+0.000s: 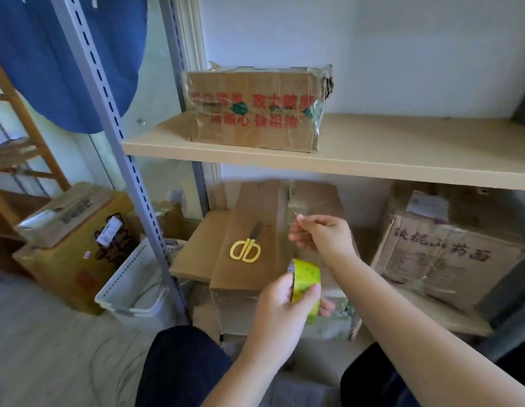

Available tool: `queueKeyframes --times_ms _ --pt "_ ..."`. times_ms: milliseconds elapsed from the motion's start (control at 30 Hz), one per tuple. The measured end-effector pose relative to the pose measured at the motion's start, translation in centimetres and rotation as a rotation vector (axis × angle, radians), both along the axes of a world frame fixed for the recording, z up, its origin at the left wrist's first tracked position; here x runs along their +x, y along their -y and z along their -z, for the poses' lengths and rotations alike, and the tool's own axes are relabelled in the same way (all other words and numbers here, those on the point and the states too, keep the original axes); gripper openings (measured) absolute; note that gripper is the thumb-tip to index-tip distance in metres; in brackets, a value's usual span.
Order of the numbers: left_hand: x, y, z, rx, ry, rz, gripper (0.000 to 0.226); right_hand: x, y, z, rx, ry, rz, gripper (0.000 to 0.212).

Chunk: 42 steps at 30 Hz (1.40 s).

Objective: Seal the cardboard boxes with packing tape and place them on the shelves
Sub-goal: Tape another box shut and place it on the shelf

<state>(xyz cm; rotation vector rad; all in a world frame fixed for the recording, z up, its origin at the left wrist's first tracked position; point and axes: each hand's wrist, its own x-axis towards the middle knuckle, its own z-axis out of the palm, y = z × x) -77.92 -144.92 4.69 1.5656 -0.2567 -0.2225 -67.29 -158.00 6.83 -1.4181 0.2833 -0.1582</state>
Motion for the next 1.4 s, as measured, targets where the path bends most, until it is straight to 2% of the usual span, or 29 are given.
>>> queueKeyframes --times_ms 67,133,233,367,433,533,667,733,800,933,1033,1200,1333,1400 --pt "-0.9 -1.0 0.7 -0.057 -0.042 0.047 0.016 -0.6 -0.1 0.6 -0.031 -0.027 -0.084 0.018" --pt "-1.8 -1.8 1.7 -0.099 -0.084 0.061 0.027 -1.3 0.0 1.6 -0.056 -0.068 -0.153 0.019" --pt "-2.4 -2.5 3.1 -0.108 -0.134 0.073 0.038 -1.9 0.2 3.0 -0.152 -0.064 -0.181 0.02" --pt "-2.8 -2.4 4.3 -0.067 -0.161 0.083 0.042 -2.3 0.4 3.8 -0.487 -0.04 -0.14 0.023" --pt "-2.9 -2.3 4.7 -0.051 -0.141 0.08 0.042 -2.4 0.5 3.7 -0.576 -0.008 -0.116 0.02" --pt "-3.0 -2.3 4.9 -0.023 -0.056 0.072 0.038 -2.4 0.7 3.6 -0.51 0.013 -0.106 0.016" --pt "-2.7 -2.2 4.2 -0.063 0.021 0.066 0.031 -2.3 0.7 3.2 -0.202 -0.016 -0.118 0.017" --pt "-2.3 -2.0 4.1 -0.078 0.019 0.053 0.03 -2.1 0.7 3.3 -0.137 -0.03 -0.106 0.018" --pt "-2.3 -1.7 4.7 -0.048 -0.002 0.016 0.031 -1.9 0.5 3.8 -0.242 -0.037 -0.083 0.018" --pt "-3.3 -2.2 6.2 0.034 -0.009 -0.026 0.031 -2.4 -0.1 4.7 -0.733 0.035 -0.095 0.016" --pt "-3.3 -2.8 6.5 0.016 -0.02 -0.025 0.028 -2.4 -0.2 4.9 -0.783 0.135 -0.067 0.016" --pt "-3.5 -3.0 7.0 0.045 0.004 -0.024 0.026 -2.4 -0.2 5.1 -0.72 0.136 -0.043 0.015" --pt "-3.3 -3.0 7.5 0.041 0.012 -0.003 0.026 -2.1 -0.6 5.7 -0.908 0.101 0.015 0.01" --pt "-3.3 -3.2 7.6 0.054 0.028 0.014 0.026 -2.1 -1.0 5.9 -0.931 0.128 0.047 0.012"
